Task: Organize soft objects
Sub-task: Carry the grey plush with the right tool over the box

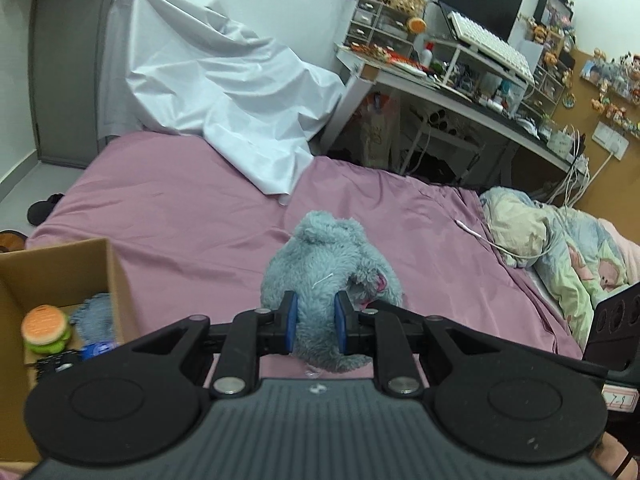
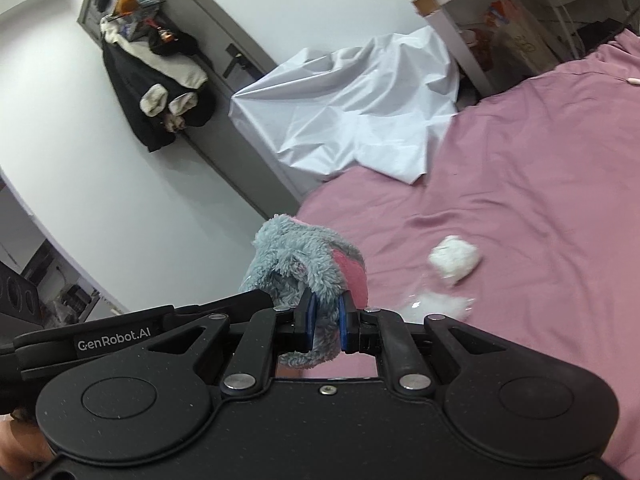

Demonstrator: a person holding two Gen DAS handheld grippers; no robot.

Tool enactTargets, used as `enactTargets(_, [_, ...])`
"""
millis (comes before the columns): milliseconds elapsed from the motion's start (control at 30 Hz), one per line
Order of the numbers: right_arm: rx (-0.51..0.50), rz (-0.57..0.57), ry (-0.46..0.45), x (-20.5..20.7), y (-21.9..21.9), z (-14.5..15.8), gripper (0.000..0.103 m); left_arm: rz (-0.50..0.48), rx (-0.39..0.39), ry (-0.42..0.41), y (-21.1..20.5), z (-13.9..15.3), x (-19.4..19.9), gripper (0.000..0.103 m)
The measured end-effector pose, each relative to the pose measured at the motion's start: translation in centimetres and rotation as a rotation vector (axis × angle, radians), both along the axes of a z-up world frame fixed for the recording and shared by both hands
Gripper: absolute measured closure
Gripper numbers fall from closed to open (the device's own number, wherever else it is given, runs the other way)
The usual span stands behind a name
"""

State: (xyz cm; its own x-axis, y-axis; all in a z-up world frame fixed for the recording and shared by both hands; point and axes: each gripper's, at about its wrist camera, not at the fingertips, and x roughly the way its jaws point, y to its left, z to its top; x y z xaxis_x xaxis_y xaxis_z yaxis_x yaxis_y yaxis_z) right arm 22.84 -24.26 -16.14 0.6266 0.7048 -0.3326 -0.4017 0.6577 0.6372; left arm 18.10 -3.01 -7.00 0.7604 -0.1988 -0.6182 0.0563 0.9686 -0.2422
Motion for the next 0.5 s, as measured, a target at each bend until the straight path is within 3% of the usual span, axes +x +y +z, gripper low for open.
enactTargets(500, [-0.024, 0.091, -0.045, -3.0, 7.8, 1.6, 0.091, 0.119, -0.055, -0.058, 7.9, 1.3, -5.4, 0.085])
